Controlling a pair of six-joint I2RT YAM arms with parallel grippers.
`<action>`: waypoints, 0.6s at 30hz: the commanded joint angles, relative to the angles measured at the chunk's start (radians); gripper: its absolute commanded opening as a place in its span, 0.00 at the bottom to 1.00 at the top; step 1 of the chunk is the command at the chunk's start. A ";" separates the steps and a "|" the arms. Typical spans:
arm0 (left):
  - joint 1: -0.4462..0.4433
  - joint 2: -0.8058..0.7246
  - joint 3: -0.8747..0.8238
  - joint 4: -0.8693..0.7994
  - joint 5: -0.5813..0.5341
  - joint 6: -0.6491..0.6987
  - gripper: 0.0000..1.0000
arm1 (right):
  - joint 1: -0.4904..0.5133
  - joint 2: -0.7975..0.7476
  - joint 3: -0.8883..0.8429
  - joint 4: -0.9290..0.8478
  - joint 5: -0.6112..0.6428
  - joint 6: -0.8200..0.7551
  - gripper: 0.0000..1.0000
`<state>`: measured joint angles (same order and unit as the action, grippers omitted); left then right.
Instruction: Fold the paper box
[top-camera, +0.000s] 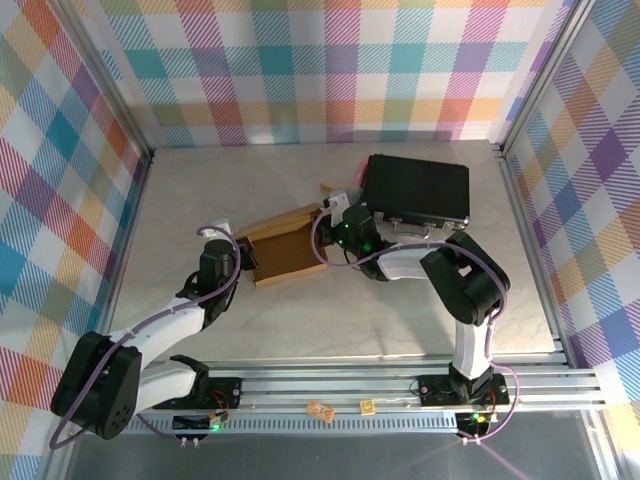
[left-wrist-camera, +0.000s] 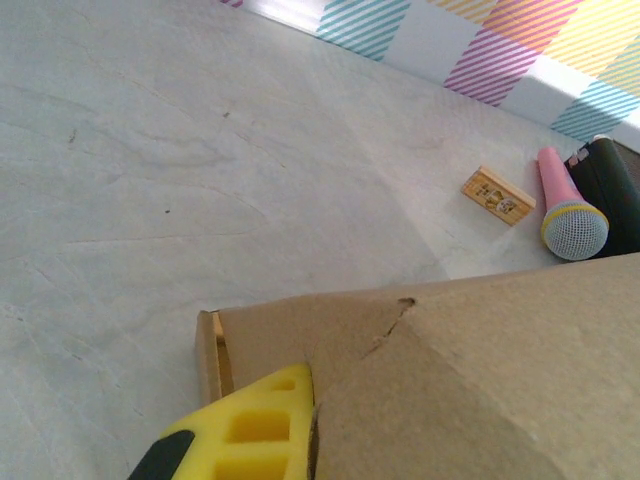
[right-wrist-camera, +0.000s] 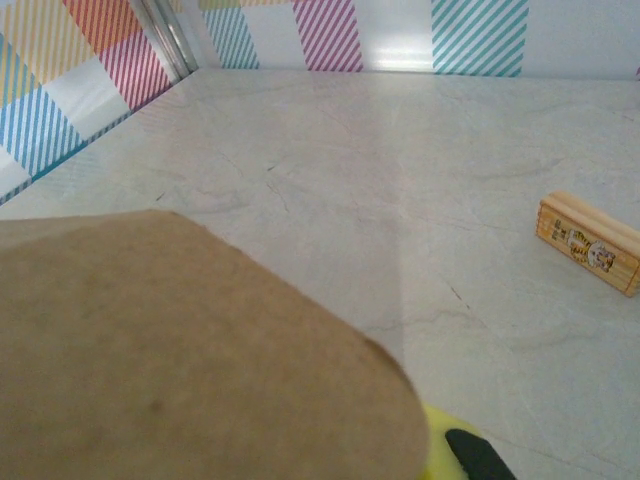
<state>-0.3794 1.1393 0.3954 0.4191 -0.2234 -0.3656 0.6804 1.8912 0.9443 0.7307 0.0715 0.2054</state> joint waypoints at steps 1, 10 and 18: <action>-0.015 -0.016 -0.035 -0.052 0.005 0.028 0.00 | -0.002 -0.028 -0.042 -0.046 0.030 0.033 0.08; -0.032 0.010 -0.003 -0.136 0.022 0.140 0.00 | -0.002 -0.111 0.008 -0.230 -0.020 0.034 0.22; -0.050 0.063 0.032 -0.157 0.004 0.152 0.00 | -0.005 -0.252 -0.002 -0.403 -0.076 0.073 0.39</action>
<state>-0.4107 1.1732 0.4236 0.3893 -0.2409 -0.2298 0.6800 1.7233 0.9314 0.4156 0.0319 0.2554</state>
